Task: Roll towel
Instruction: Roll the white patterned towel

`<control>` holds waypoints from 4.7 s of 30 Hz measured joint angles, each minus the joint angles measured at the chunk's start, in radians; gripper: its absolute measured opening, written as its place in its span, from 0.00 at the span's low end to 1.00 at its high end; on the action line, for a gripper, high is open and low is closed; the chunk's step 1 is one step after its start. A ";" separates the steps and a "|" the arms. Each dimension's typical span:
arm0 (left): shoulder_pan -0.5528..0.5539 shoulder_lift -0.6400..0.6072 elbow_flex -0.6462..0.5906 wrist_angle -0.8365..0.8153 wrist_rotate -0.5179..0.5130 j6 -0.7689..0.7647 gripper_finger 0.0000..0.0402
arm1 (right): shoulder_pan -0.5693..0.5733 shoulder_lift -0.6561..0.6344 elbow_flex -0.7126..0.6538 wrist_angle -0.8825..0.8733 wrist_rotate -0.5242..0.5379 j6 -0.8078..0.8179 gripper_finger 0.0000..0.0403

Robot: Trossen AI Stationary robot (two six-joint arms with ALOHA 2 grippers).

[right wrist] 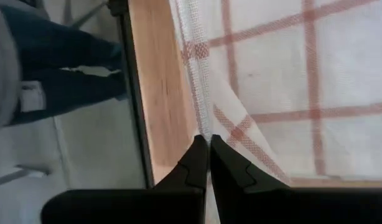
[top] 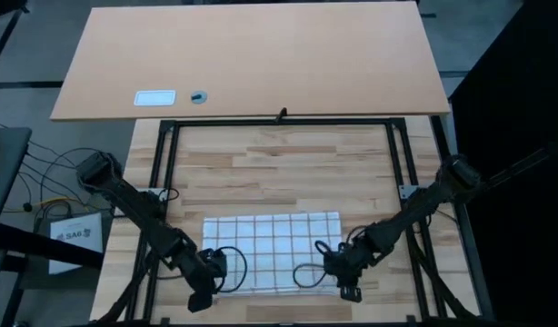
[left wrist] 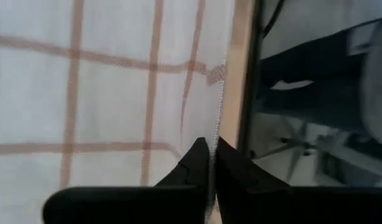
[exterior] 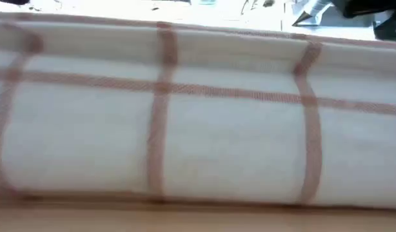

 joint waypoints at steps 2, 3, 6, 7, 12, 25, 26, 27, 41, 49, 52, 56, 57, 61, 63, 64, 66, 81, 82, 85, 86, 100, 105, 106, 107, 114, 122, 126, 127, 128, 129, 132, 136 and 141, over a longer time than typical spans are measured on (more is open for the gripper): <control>0.003 0.009 -0.035 0.044 0.019 0.007 0.00 | -0.005 0.001 -0.038 0.067 -0.012 0.005 0.00; 0.009 0.011 -0.050 0.051 0.016 0.015 0.00 | -0.013 0.002 -0.053 0.075 -0.005 0.003 0.00; 0.060 -0.011 -0.073 0.087 0.058 0.057 0.00 | -0.056 -0.031 -0.094 0.069 -0.057 -0.016 0.00; 0.056 -0.009 -0.089 0.103 0.061 0.056 0.00 | -0.056 -0.030 -0.106 0.092 -0.062 -0.015 0.00; 0.105 -0.031 -0.137 0.132 0.079 0.090 0.00 | -0.109 -0.058 -0.157 0.121 -0.103 -0.042 0.00; 0.152 -0.038 -0.165 0.140 0.101 0.131 0.00 | -0.182 -0.065 -0.185 0.113 -0.149 -0.137 0.00; 0.150 -0.036 -0.170 0.131 0.094 0.125 0.00 | -0.181 -0.055 -0.185 0.115 -0.138 -0.142 0.00; 0.164 -0.041 -0.171 0.128 0.088 0.125 0.00 | -0.192 -0.053 -0.187 0.105 -0.134 -0.155 0.00; 0.159 -0.072 -0.187 0.149 0.059 0.088 0.00 | -0.191 -0.031 -0.188 0.105 -0.169 -0.191 0.00; 0.144 -0.073 -0.188 0.145 0.046 0.085 0.00 | -0.189 -0.037 -0.192 0.109 -0.150 -0.187 0.00; 0.163 -0.077 -0.188 0.147 0.050 0.097 0.00 | -0.207 -0.058 -0.200 0.095 -0.159 -0.184 0.00; 0.152 -0.071 -0.188 0.149 0.044 0.095 0.00 | -0.203 -0.055 -0.215 0.108 -0.143 -0.169 0.00; 0.158 -0.072 -0.188 0.150 0.043 0.100 0.00 | -0.208 -0.063 -0.219 0.104 -0.152 -0.168 0.00; 0.149 -0.071 -0.187 0.148 0.039 0.096 0.00 | -0.198 -0.069 -0.232 0.125 -0.145 -0.152 0.00; 0.160 -0.071 -0.187 0.151 0.039 0.105 0.00 | -0.204 -0.074 -0.234 0.115 -0.147 -0.155 0.00; 0.161 -0.071 -0.187 0.148 0.039 0.108 0.00 | -0.201 -0.079 -0.233 0.117 -0.151 -0.155 0.00; 0.157 -0.071 -0.187 0.143 0.041 0.107 0.00 | -0.200 -0.078 -0.232 0.121 -0.146 -0.157 0.00; 0.203 -0.065 -0.187 -0.010 -0.107 0.191 0.02 | -0.256 -0.072 -0.234 0.080 -0.097 -0.211 0.00; 0.204 -0.064 -0.187 -0.014 -0.107 0.191 0.03 | -0.258 -0.071 -0.234 0.075 -0.097 -0.211 0.00; 0.205 -0.064 -0.189 -0.026 -0.099 0.186 0.09 | -0.268 -0.070 -0.235 0.045 -0.090 -0.213 0.02; 0.208 -0.066 -0.189 -0.024 -0.096 0.186 0.11 | -0.272 -0.070 -0.235 0.040 -0.091 -0.214 0.04; 0.220 -0.076 -0.040 -0.280 -0.113 0.271 0.33 | -0.291 -0.110 -0.114 -0.173 -0.053 -0.343 0.28; 0.155 -0.077 0.126 -0.422 -0.240 0.288 0.31 | -0.188 -0.153 -0.042 -0.165 0.067 -0.333 0.28; 0.134 -0.074 0.143 -0.410 -0.256 0.288 0.31 | -0.158 -0.156 -0.036 -0.166 0.107 -0.328 0.28; 0.114 -0.068 0.150 -0.392 -0.270 0.287 0.31 | -0.126 -0.156 -0.034 -0.165 0.151 -0.321 0.28; 0.021 0.080 0.138 -0.346 -0.290 0.220 0.31 | 0.004 -0.088 -0.035 -0.170 0.317 -0.217 0.28; 0.013 0.193 0.137 -0.387 -0.398 0.239 0.31 | -0.029 0.053 -0.036 -0.200 0.321 -0.221 0.28; -0.017 0.222 0.135 -0.415 -0.400 0.216 0.31 | -0.018 0.102 -0.034 -0.247 0.307 -0.238 0.28; -0.027 0.223 0.127 -0.414 -0.400 0.201 0.31 | -0.013 0.108 -0.031 -0.261 0.306 -0.241 0.28; -0.037 0.223 0.115 -0.414 -0.402 0.183 0.31 | -0.009 0.112 -0.030 -0.276 0.306 -0.244 0.28; -0.047 0.223 0.105 -0.419 -0.404 0.160 0.31 | -0.006 0.112 -0.030 -0.283 0.305 -0.252 0.28; -0.057 0.219 0.109 -0.464 -0.398 0.106 0.31 | -0.009 0.089 -0.034 -0.268 0.300 -0.254 0.28; -0.048 0.188 0.186 -0.466 -0.410 0.119 0.31 | -0.023 0.021 0.003 -0.262 0.297 -0.242 0.28; -0.032 0.177 0.296 -0.459 -0.409 0.144 0.31 | -0.016 -0.059 0.027 -0.225 0.301 -0.240 0.28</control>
